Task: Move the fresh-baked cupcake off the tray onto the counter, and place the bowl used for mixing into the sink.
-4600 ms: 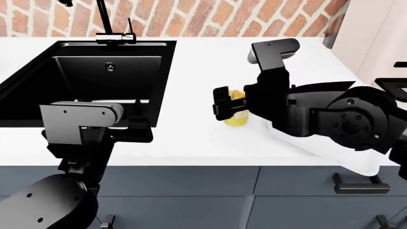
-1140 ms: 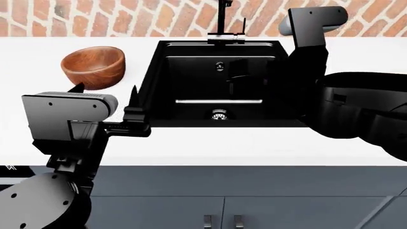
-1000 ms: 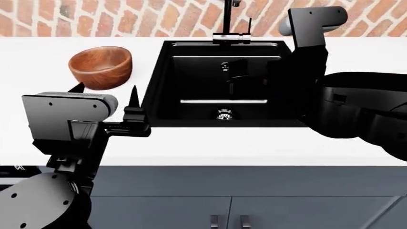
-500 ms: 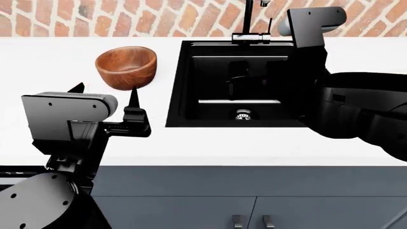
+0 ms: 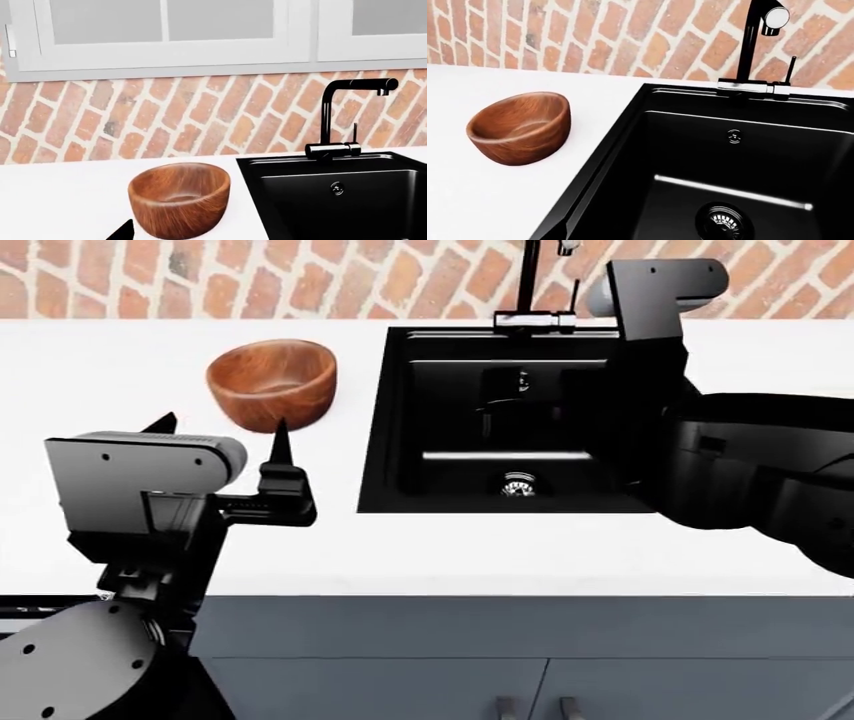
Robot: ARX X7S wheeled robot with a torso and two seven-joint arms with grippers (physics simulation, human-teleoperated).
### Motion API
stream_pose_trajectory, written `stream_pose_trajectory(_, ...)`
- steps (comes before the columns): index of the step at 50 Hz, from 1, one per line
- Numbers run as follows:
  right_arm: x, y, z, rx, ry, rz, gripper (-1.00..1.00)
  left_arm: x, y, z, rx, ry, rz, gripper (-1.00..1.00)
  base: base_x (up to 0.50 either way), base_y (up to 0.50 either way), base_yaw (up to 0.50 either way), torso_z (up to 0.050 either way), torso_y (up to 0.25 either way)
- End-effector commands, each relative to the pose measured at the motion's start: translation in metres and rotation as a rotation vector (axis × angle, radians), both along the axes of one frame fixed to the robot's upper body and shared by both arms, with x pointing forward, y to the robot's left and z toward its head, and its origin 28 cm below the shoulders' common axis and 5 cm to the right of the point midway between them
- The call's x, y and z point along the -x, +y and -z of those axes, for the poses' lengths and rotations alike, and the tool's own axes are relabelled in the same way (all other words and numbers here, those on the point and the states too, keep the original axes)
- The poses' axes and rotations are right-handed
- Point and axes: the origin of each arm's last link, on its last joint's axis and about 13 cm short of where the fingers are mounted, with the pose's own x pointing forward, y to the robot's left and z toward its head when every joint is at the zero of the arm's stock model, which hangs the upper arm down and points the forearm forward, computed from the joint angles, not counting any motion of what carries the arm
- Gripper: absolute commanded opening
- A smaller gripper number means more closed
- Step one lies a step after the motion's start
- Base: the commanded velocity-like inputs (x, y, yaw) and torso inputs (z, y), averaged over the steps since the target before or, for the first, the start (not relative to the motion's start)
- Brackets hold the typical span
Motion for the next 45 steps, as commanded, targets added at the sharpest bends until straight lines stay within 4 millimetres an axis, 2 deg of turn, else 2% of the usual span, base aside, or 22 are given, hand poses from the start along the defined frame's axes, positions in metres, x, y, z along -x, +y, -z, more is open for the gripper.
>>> stream_pose_trajectory(1, 0.0, 0.001, 0.001, 0.0, 0.003, -0.004, 1.0, 0.0, 0.003, -0.001, -0.001, -0.002, -0.013, 1.0, 0.15, 0.0, 0.0, 0.0, 0.0)
stream_pose_trajectory(22, 0.001, 0.001, 0.001, 0.006, -0.003, -0.013, 1.0, 0.002, 0.003, -0.005, -0.001, -0.012, -0.012, 1.0, 0.15, 0.0, 0.0, 0.0, 0.0)
stream_pose_trajectory(45, -0.001, 0.004, 0.011, 0.027, 0.037, -0.039, 1.0, 0.003, 0.003, -0.006, -0.006, -0.015, -0.01, 1.0, 0.15, 0.0, 0.0, 0.0, 0.0)
